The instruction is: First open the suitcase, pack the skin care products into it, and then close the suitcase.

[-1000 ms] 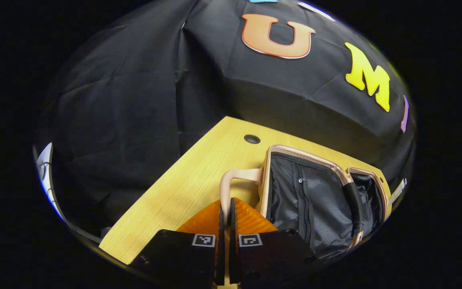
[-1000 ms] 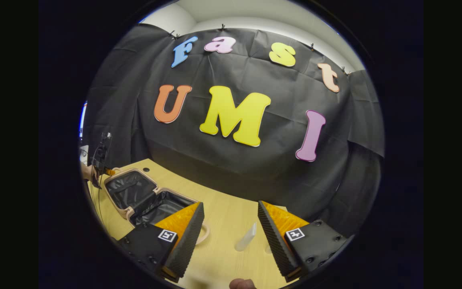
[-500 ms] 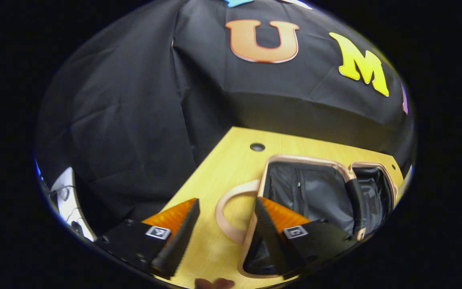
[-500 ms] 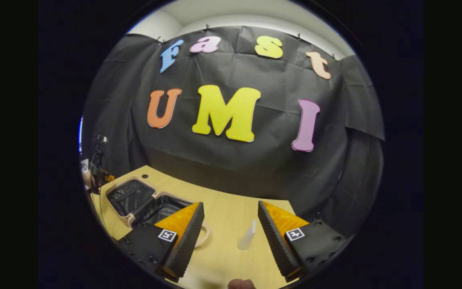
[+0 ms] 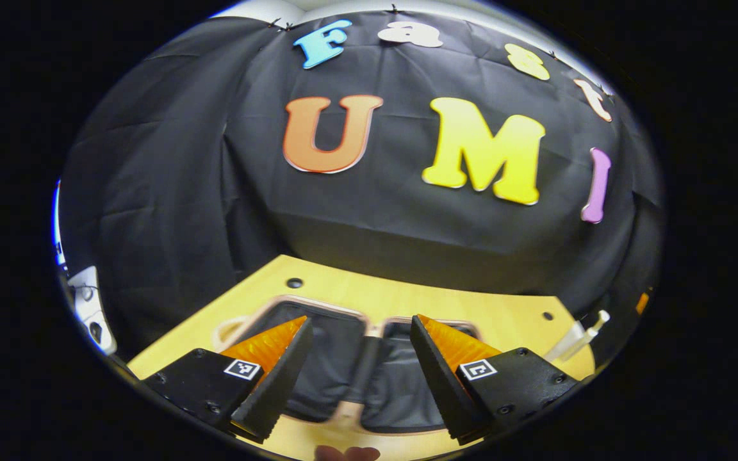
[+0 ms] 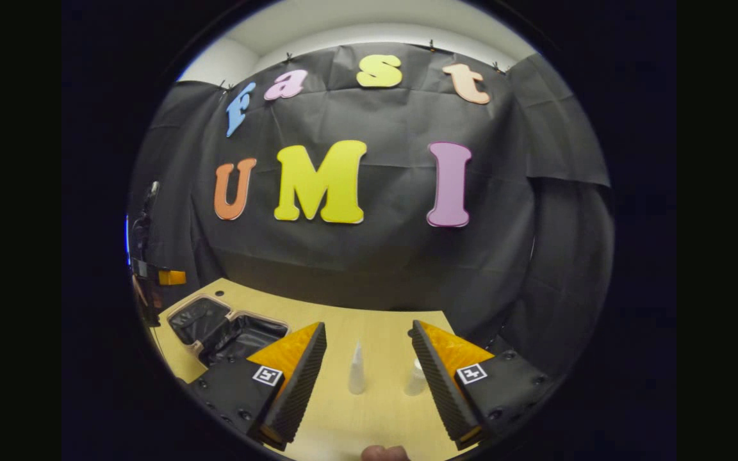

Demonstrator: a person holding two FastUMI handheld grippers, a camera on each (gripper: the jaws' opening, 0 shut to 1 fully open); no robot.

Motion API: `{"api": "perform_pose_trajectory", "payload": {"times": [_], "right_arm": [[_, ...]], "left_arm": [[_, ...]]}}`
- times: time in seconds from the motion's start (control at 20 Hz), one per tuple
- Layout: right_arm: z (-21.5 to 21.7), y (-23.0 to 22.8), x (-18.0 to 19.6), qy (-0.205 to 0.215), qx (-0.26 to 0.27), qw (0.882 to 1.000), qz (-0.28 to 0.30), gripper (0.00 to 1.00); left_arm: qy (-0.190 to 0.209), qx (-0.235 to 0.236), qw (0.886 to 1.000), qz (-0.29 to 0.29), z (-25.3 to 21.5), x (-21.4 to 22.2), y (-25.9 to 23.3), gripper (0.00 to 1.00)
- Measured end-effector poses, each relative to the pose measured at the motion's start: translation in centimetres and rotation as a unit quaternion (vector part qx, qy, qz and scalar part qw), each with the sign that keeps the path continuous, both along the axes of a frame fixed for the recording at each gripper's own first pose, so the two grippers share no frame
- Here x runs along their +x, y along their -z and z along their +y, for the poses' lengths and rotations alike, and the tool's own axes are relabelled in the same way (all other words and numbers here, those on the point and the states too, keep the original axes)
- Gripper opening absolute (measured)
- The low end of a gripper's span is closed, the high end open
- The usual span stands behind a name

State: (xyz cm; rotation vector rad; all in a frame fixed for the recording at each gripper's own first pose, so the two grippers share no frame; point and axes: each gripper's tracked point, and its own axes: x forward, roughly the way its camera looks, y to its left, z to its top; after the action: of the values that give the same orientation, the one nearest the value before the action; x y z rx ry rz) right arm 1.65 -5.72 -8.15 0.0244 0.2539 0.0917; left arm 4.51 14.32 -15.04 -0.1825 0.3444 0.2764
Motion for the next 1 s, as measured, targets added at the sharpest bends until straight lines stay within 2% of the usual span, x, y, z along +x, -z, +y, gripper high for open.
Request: {"api": "perform_pose_trajectory", "payload": {"times": [0.05, 0.1, 0.3, 0.6, 0.8, 1.0], "right_arm": [[-1.0, 0.3, -0.1, 0.006, 0.002, 1.0, 0.0, 0.8], [-1.9, 0.5, -0.1, 0.011, 0.004, 1.0, -0.001, 0.8], [-5.0, 2.9, -0.7, 0.015, -0.001, 1.0, 0.022, 0.8], [-9.9, 5.3, -2.2, 0.024, -0.012, 0.998, 0.059, 0.8], [-12.8, 6.6, -3.0, 0.034, -0.007, 0.995, 0.093, 0.8], [-14.9, 6.9, -2.8, 0.049, -0.009, 0.993, 0.103, 0.8]], "left_arm": [[0.014, 0.0, 1.0, -0.003, -2.8, 0.1, -0.3, 1.0], [0.03, 0.006, 0.999, -0.008, -5.4, 0.2, -0.4, 0.97], [0.112, 0.036, 0.993, -0.007, -15.6, 0.8, 1.2, 0.96], [0.235, 0.016, 0.971, 0.032, -28.8, 1.8, 7.8, 0.97], [0.264, 0.018, 0.963, 0.056, -33.8, 4.7, 13.7, 0.97], [0.243, 0.005, 0.967, 0.078, -34.9, 8.6, 19.0, 0.97]]}}
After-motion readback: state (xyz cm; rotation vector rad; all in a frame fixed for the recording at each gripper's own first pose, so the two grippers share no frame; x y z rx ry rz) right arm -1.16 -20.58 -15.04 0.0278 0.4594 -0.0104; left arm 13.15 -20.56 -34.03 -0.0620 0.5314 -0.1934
